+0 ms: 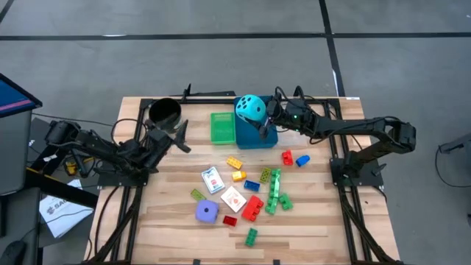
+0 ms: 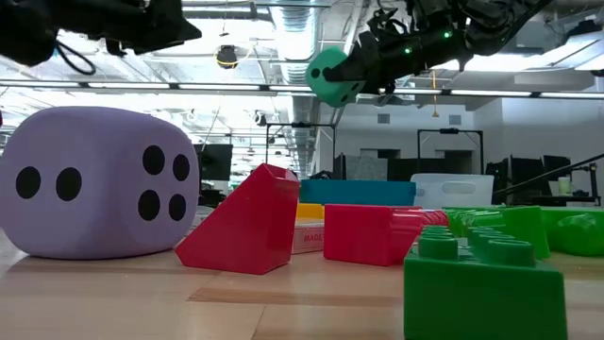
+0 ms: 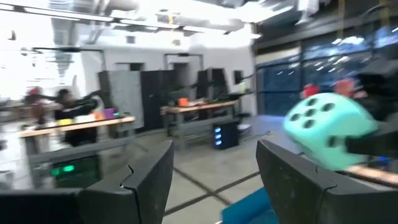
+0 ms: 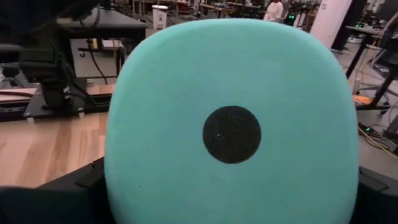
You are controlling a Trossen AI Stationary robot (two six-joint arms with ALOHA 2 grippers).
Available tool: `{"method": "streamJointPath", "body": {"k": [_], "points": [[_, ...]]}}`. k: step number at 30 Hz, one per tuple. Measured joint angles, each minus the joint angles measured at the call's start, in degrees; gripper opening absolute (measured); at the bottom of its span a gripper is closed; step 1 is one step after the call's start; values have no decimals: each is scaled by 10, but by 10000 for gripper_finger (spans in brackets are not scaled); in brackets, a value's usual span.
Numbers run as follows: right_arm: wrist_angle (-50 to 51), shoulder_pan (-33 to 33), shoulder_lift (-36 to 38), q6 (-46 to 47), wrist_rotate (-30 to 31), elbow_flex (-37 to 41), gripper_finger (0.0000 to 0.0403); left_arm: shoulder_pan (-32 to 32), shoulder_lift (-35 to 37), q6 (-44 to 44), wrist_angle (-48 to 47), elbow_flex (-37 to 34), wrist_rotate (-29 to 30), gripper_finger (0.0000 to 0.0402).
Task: Pick & Place Toys
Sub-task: Put the light blue dice into the transparent bin
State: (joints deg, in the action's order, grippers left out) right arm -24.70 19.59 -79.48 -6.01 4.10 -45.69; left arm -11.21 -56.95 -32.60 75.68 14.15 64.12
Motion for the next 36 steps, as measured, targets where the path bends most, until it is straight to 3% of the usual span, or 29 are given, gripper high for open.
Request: {"method": "streamJointPath", "body": {"k": [16, 26, 36], "points": [[20, -20, 0, 21, 1, 0, 363, 0, 0, -2, -29, 18, -6, 223], [67, -32, 0, 27, 2, 0, 363, 27, 0, 4, -27, 18, -100, 223], [44, -41, 0, 8, 2, 0, 363, 32, -1, 18, -40, 18, -101, 223]]}}
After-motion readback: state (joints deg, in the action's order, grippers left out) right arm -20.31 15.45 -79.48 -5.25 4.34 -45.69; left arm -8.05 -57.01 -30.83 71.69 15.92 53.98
